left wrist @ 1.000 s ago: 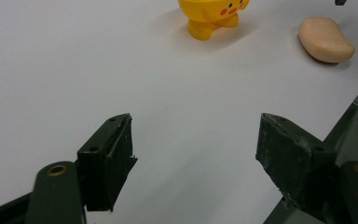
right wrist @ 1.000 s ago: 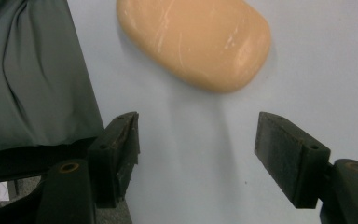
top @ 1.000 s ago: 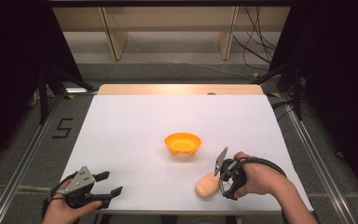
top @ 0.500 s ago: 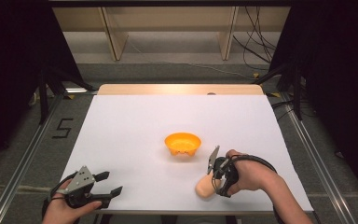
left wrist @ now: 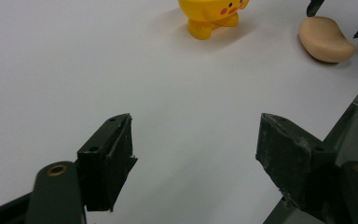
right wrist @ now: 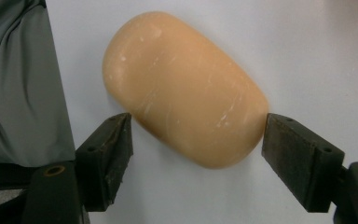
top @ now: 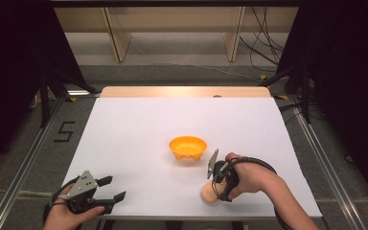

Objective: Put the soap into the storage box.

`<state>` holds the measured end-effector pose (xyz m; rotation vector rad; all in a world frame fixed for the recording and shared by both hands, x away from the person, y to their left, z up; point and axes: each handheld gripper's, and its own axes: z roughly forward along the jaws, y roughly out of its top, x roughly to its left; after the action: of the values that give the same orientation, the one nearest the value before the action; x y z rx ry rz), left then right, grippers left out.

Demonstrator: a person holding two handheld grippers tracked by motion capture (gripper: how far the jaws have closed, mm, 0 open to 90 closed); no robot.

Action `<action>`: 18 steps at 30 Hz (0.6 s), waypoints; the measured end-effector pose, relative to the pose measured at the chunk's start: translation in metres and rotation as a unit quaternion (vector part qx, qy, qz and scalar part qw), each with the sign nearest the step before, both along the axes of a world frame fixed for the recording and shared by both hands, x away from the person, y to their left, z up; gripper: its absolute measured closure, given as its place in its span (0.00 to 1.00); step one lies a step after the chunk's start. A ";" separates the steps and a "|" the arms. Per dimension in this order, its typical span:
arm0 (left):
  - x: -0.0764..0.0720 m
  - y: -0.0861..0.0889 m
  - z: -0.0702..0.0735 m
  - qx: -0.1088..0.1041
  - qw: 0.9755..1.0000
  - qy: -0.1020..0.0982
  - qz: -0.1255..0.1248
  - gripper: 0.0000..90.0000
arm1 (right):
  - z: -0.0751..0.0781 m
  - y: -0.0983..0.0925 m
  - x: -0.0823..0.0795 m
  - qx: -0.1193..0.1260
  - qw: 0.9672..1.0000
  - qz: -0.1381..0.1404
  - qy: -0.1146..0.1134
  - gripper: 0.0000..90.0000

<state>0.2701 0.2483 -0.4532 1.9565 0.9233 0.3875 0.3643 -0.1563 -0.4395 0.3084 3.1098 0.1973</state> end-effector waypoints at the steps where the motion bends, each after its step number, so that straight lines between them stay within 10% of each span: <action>1: 0.000 0.000 0.000 0.000 1.000 0.000 0.000 0.30 | 0.001 0.002 -0.002 -0.005 1.000 -0.014 0.004 0.28; 16: 0.001 0.001 0.000 0.005 1.000 -0.005 -0.004 0.30 | -0.006 0.012 -0.002 -0.005 1.000 0.007 0.012 0.25; 18: 0.000 0.000 0.000 0.000 1.000 0.000 -0.001 0.30 | -0.011 0.013 0.003 0.008 0.998 0.055 -0.001 0.25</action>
<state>0.2701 0.2482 -0.4533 1.9576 0.9220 0.3861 0.3675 -0.1435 -0.4507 0.1358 3.1272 0.2242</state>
